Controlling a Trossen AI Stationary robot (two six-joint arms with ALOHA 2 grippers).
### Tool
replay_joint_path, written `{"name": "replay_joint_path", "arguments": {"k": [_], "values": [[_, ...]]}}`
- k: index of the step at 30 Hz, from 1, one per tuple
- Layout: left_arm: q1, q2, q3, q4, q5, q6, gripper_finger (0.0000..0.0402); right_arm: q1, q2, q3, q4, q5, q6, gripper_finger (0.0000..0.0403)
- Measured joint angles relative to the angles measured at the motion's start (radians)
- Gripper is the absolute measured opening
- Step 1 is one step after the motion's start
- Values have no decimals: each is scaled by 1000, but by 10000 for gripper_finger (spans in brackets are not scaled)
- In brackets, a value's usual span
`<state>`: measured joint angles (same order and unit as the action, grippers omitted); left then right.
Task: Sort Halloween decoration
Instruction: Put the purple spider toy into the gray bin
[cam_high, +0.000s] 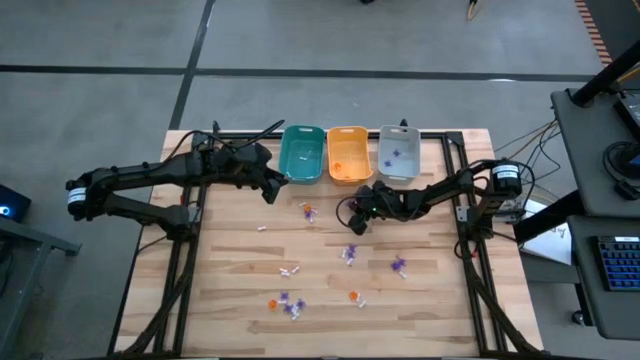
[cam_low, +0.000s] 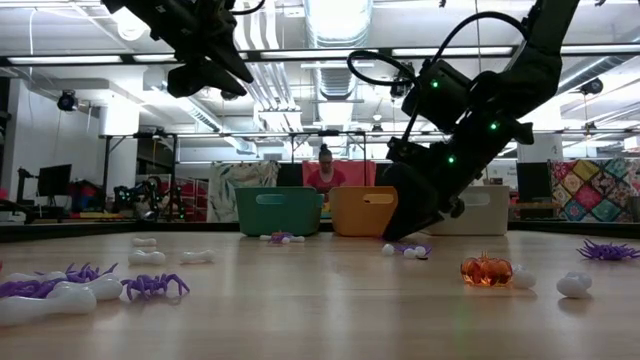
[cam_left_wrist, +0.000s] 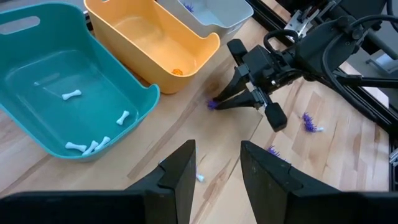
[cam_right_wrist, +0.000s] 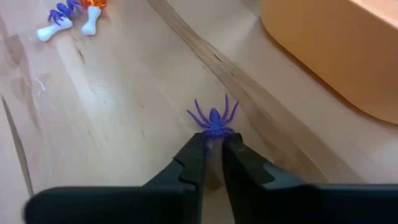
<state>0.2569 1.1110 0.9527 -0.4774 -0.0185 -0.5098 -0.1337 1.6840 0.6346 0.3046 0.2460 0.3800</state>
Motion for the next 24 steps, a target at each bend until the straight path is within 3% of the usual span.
{"name": "replay_joint_path", "arguments": {"k": [4, 11, 19, 24], "values": [[0, 0, 0, 0, 0, 0, 109, 0, -1, 0, 4, -18, -5, 13], [0, 0, 0, 0, 0, 0, 109, 0, -19, -2, 7, -22, 13, 9], [0, 0, 0, 0, 0, 0, 109, 0, -124, -5, -35, -120, 14, 8], [0, 0, 0, 0, 0, 4, 109, -4, -207, -4, -106, -124, 20, 8]]}}
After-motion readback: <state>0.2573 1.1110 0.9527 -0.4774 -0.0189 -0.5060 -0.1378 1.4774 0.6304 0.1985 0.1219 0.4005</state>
